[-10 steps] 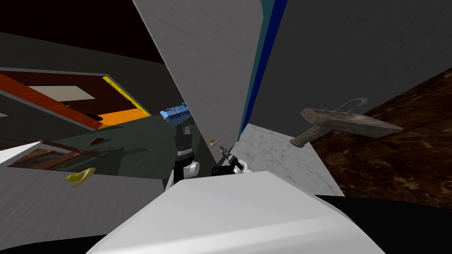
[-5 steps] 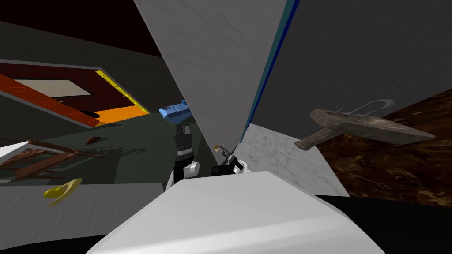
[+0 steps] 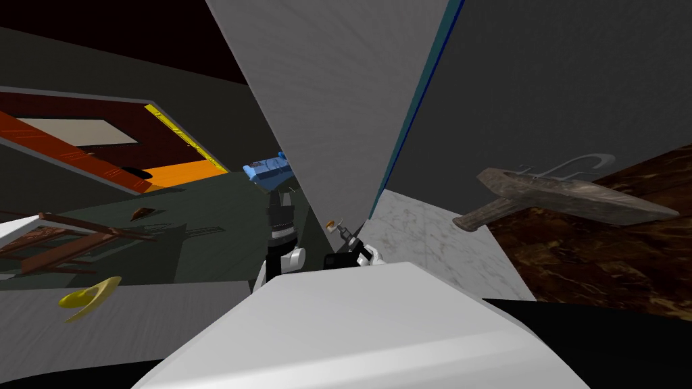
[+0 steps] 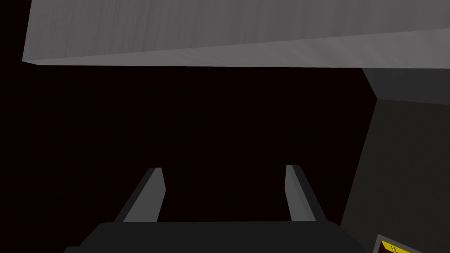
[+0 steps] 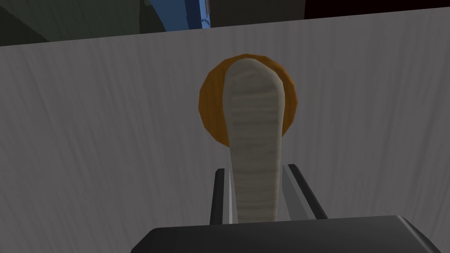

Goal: Push the door open

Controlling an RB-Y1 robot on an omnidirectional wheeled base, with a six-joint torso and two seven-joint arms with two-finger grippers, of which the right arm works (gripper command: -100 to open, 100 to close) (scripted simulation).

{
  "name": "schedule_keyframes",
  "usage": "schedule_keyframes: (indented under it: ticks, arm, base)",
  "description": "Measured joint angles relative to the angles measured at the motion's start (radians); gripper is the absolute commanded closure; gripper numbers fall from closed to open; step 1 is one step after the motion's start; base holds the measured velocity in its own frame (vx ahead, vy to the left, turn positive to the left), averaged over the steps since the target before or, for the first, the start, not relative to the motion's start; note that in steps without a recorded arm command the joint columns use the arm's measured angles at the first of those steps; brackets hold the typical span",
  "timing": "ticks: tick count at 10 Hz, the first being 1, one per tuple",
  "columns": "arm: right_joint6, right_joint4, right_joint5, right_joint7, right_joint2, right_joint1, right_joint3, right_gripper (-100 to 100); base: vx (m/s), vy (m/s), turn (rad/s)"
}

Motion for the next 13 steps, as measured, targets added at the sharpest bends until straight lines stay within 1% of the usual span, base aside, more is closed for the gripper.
schedule_keyframes:
  ticks: [2,3,4,5,6,7,8,10,11,12,13]
  arm:
    - [0.001,0.002,0.0,0.0,-0.001,0.002,0.001,100]
    - [0.001,0.002,0.0,0.0,-0.002,0.003,0.001,100]
    - [-0.005,0.021,-0.001,0.003,0.002,0.0,-0.008,100]
    - [0.001,0.011,-0.002,0.006,-0.007,0.008,-0.018,100]
    - [-0.007,0.033,-0.005,0.009,-0.001,-0.002,-0.031,100]
    - [-0.009,0.041,-0.008,0.012,0.0,-0.007,-0.046,100]
    - [0.002,0.02,-0.009,0.015,-0.008,0.001,-0.056,100]
    - [0.004,0.023,-0.012,0.025,-0.003,0.0,-0.08,100]
    - [0.0,0.044,-0.016,0.027,0.002,-0.012,-0.097,100]
    - [0.011,0.019,-0.017,0.033,-0.004,0.004,-0.109,100]
    - [0.014,0.021,-0.018,0.039,0.0,0.002,-0.121,100]
  base:
    - [-0.004,-0.003,-0.002]
    - [0.052,0.105,-0.019]
    - [0.067,0.177,-0.054]
    - [0.07,0.167,-0.056]
    - [0.095,0.187,-0.028]
    - [0.107,0.158,-0.023]
    - [0.117,0.143,-0.027]
    - [0.116,0.173,-0.031]
    - [0.131,0.164,-0.04]
    - [0.108,0.104,-0.037]
    - [0.083,0.079,-0.008]
